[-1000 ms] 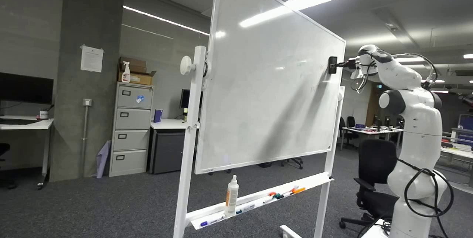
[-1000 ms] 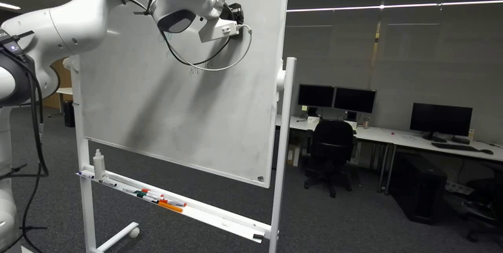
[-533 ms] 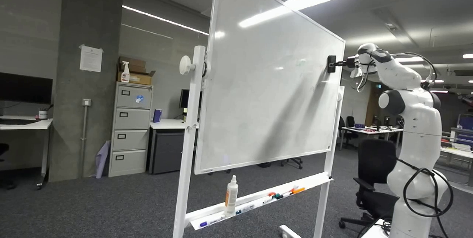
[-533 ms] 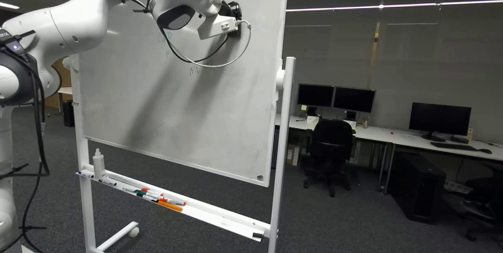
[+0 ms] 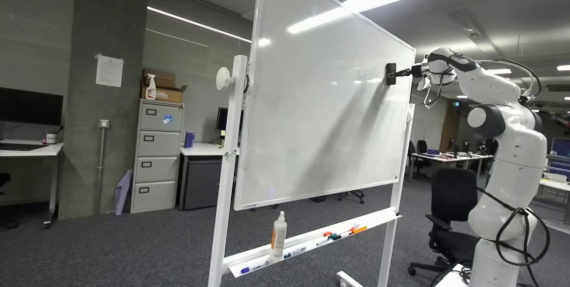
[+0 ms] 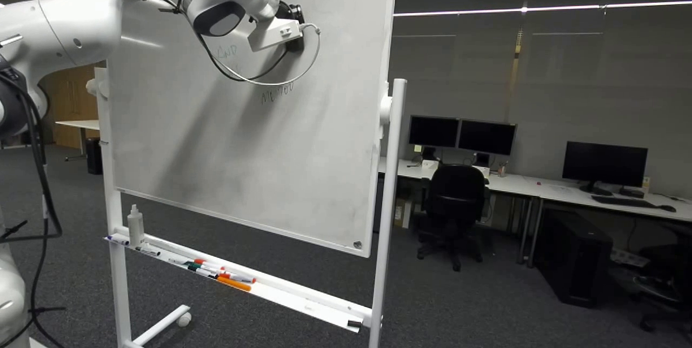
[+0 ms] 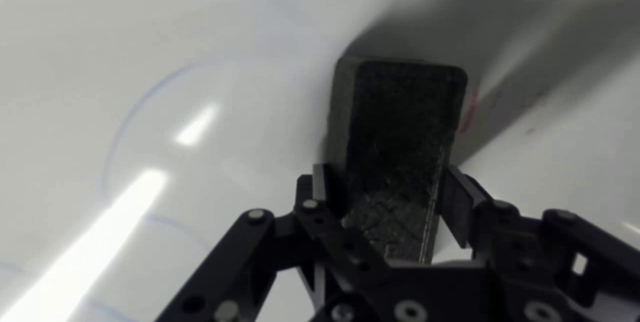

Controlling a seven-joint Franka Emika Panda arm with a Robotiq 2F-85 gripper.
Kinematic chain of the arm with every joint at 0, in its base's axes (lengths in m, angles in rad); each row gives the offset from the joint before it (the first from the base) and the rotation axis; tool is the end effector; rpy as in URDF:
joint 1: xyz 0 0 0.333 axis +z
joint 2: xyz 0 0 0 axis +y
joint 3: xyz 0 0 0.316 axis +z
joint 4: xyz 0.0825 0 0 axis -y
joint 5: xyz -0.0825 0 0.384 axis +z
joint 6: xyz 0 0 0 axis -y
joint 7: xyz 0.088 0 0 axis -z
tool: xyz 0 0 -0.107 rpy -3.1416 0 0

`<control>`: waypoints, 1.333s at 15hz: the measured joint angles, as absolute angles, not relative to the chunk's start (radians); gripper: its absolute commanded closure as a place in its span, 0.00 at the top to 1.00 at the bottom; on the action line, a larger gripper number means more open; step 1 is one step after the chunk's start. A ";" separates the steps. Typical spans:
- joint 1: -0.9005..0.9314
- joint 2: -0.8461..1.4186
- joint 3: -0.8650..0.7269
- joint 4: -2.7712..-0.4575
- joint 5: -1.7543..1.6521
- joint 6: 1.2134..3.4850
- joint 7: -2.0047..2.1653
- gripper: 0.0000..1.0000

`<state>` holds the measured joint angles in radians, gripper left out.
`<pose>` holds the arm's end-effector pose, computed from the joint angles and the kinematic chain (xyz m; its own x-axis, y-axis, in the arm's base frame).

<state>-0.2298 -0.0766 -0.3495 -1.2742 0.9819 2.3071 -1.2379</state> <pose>0.4363 -0.2828 0.9086 0.0890 0.3215 0.9427 0.1303 -0.9421 0.3090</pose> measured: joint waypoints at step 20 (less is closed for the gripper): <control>-0.060 -0.390 -0.169 -1.796 0.741 2.308 -1.381 0.34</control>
